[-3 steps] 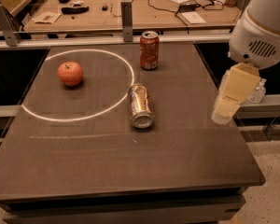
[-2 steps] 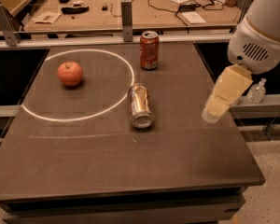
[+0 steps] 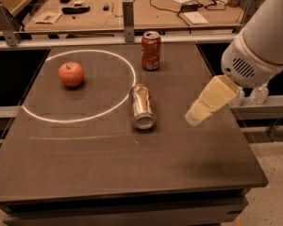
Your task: Place orange can upright
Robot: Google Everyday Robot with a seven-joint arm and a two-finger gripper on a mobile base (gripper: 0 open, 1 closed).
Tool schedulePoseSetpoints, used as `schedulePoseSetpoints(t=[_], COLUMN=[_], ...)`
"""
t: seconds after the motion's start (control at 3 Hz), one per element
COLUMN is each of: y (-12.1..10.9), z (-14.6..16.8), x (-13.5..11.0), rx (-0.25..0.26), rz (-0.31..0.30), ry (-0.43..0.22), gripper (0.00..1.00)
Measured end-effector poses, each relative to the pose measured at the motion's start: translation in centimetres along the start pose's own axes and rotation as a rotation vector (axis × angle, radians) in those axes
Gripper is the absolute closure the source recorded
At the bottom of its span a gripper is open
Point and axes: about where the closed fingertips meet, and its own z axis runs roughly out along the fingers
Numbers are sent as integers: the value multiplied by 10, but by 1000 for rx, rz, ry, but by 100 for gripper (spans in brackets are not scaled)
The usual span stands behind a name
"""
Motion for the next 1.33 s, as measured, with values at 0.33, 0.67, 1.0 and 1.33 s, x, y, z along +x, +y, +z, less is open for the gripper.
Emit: schedulePoseSetpoints(t=[0.33, 0.67, 1.0, 1.33], y=[0, 16, 47, 74], z=[0, 1, 8, 21], x=[0, -12, -35, -58], rx=[0, -29, -73, -93], rz=[0, 31, 52, 100], ry=[0, 38, 105, 129], gripper=[0, 0, 0, 0])
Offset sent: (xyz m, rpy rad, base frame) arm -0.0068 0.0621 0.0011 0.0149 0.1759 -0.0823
